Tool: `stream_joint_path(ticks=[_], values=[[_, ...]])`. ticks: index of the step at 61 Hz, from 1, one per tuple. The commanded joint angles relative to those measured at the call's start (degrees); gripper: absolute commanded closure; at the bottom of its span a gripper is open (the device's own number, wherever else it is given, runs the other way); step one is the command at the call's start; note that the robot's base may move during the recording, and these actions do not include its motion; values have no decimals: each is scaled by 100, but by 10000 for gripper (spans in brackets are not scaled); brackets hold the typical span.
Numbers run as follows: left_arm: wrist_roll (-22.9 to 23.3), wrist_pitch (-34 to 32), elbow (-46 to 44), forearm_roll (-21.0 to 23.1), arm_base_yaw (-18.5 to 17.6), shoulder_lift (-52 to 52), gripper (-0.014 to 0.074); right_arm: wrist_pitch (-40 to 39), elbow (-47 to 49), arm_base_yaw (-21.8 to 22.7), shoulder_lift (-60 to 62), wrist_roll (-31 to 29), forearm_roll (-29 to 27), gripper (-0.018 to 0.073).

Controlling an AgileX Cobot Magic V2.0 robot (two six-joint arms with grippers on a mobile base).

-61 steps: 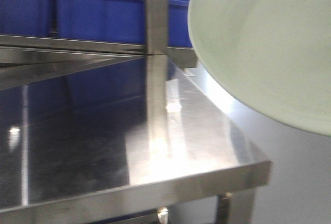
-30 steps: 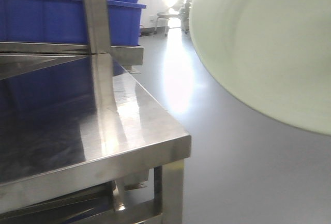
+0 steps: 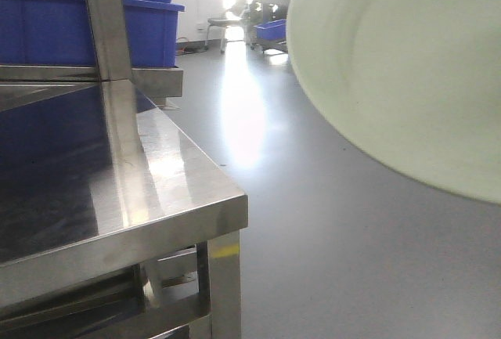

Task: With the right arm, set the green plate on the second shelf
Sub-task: 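Drive the base away from the table holding the plate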

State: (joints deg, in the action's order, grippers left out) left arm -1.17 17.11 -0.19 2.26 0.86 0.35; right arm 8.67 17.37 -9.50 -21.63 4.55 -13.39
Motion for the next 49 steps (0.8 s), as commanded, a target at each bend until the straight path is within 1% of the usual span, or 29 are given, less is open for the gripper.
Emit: stream_joint_path(ticks=[1,49], values=[[-1,-459,229,8,-7,122,472,-595,201,32,-7,8,-40,508],[-1,-459,229,8,-6,122,472,-589,199,32,-15,8,-40,508]])
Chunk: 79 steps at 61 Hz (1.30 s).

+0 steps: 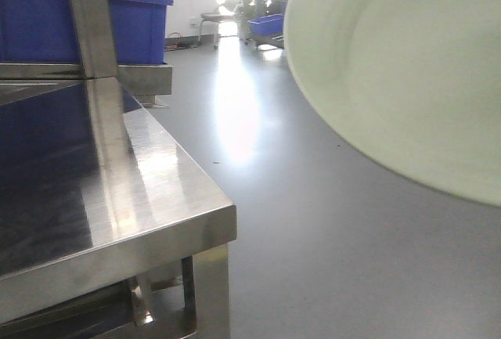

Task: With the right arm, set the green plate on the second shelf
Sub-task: 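Drive the base away from the table holding the plate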

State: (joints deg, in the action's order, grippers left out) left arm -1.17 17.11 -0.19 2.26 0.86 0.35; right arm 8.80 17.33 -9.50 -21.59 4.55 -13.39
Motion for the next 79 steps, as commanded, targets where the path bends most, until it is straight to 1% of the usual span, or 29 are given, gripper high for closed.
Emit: stream_joint_path(ticks=[1,79], values=[[-1,-459,229,8,-6,122,472,-603,202,32,-19,8,-40,508],[-1,-459,229,8,-6,122,472,-603,202,32,-19,8,-40,508]])
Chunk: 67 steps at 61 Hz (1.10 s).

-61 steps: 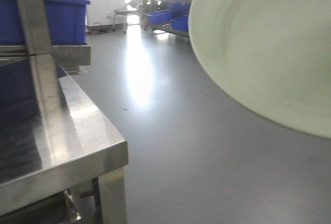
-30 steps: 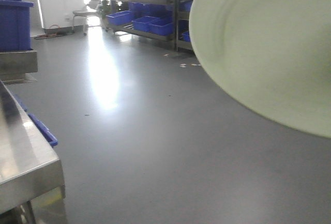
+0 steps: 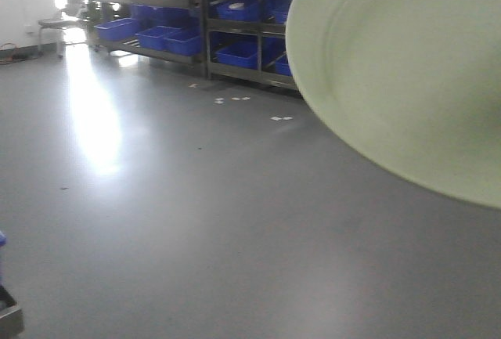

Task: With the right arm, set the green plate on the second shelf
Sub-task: 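Drive the base away from the table holding the plate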

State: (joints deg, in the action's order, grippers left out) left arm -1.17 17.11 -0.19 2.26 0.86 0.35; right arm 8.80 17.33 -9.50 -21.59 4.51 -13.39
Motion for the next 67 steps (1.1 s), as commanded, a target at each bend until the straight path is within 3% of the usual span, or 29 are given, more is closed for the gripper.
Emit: stream_joint_path(ticks=[1,67], values=[[-1,-459,229,8,-6,122,472,-603,202,32,-19,12,-40,508],[-1,-459,229,8,-6,122,472,-603,202,32,-19,12,-40,508]])
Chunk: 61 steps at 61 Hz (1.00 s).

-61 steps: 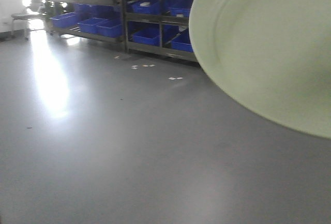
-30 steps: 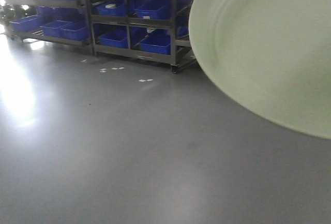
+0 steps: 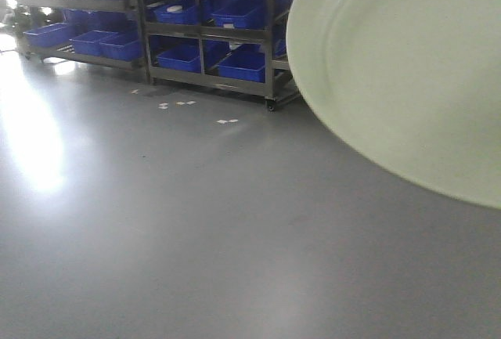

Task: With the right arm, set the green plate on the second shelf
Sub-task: 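Drive the base away from the table holding the plate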

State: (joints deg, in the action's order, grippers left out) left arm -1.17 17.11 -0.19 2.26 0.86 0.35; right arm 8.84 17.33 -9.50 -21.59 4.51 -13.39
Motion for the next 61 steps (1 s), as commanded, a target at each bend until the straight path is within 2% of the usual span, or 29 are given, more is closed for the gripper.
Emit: stream_joint_path(ticks=[1,61], values=[[-1,-459,229,8,-6,122,472,-607,202,32,-19,12,-40,508],[-1,-459,229,8,-6,122,472,-608,202,32,-19,12,-40,512]])
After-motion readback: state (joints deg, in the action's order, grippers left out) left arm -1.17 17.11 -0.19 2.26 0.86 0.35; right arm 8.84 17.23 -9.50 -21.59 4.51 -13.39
